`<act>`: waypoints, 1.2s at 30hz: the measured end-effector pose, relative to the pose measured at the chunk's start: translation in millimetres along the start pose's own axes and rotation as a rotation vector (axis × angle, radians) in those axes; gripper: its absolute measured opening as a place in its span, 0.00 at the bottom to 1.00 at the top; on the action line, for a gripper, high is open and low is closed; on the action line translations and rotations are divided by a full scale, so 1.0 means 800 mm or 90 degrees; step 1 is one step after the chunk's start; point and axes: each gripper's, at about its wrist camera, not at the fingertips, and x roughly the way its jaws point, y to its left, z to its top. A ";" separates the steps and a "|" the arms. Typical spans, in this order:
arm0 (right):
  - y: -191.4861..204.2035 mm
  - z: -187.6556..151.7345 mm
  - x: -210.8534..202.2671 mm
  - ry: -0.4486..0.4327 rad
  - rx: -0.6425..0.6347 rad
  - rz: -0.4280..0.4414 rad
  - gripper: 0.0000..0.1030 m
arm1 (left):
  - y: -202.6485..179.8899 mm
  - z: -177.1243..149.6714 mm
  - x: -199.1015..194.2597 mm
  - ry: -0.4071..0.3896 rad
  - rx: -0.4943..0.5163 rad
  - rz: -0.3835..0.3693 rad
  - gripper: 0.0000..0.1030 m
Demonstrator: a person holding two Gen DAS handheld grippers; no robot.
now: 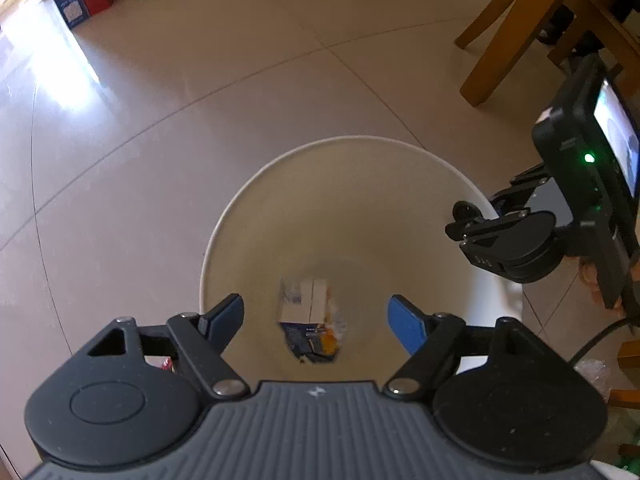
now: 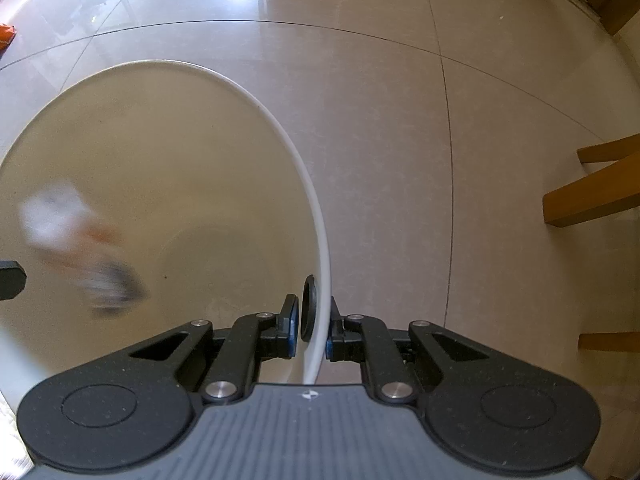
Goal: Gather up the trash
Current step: 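Carry the carton over the white bin and open the left gripper, then lower the left gripper onto the yellow milk-tea cup and grasp it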
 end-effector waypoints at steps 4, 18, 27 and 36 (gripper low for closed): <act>0.000 -0.001 0.000 0.001 0.002 0.000 0.14 | 0.008 -0.003 -0.006 -0.004 -0.011 0.002 0.79; 0.004 0.002 0.001 0.006 0.002 -0.003 0.13 | 0.046 -0.040 -0.029 -0.014 -0.074 0.033 0.83; -0.002 0.009 0.002 0.013 0.022 0.000 0.12 | 0.080 -0.112 -0.029 -0.002 -0.139 0.071 0.86; -0.003 0.009 0.004 0.012 0.031 -0.006 0.13 | 0.076 -0.195 0.021 -0.017 -0.082 0.099 0.88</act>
